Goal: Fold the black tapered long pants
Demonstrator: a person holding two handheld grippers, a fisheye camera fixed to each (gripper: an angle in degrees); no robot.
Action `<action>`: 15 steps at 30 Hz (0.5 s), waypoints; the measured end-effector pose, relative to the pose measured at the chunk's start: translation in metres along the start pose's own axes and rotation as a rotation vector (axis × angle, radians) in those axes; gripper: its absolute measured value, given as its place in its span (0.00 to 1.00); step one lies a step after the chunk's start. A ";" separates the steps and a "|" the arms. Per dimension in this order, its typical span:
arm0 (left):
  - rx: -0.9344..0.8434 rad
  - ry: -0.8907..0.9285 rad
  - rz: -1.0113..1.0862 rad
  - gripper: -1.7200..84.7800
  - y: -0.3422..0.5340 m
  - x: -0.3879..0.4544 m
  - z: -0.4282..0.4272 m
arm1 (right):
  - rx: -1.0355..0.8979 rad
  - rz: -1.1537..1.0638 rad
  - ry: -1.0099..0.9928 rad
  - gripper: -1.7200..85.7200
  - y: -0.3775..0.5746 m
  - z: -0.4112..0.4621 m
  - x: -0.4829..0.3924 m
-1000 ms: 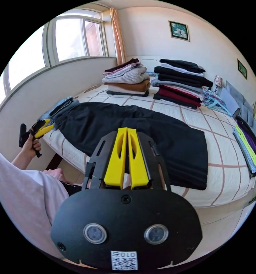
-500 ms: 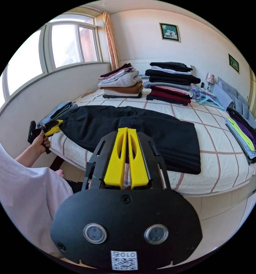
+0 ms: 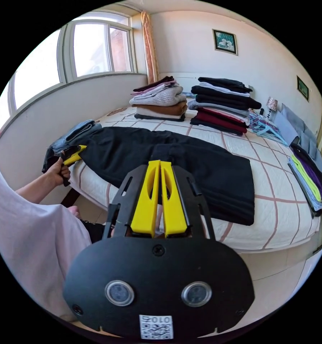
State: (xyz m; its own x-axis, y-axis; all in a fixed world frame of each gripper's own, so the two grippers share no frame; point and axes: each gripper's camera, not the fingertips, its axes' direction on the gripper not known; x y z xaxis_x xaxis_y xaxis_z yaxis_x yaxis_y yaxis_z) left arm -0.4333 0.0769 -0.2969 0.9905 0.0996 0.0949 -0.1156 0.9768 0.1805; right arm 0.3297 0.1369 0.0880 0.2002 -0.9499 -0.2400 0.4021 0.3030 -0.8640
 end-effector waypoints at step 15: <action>-0.186 -0.084 1.136 0.09 0.099 0.455 0.197 | 0.073 0.224 0.071 0.05 0.037 -0.030 0.077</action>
State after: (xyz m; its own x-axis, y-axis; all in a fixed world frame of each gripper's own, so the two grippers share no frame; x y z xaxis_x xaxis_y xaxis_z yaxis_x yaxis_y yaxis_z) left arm -0.0082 0.1813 -0.0431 0.3131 0.9333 0.1760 -0.9176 0.3451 -0.1972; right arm 0.3332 0.0727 0.0247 0.2297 -0.8607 -0.4543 0.4190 0.5088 -0.7521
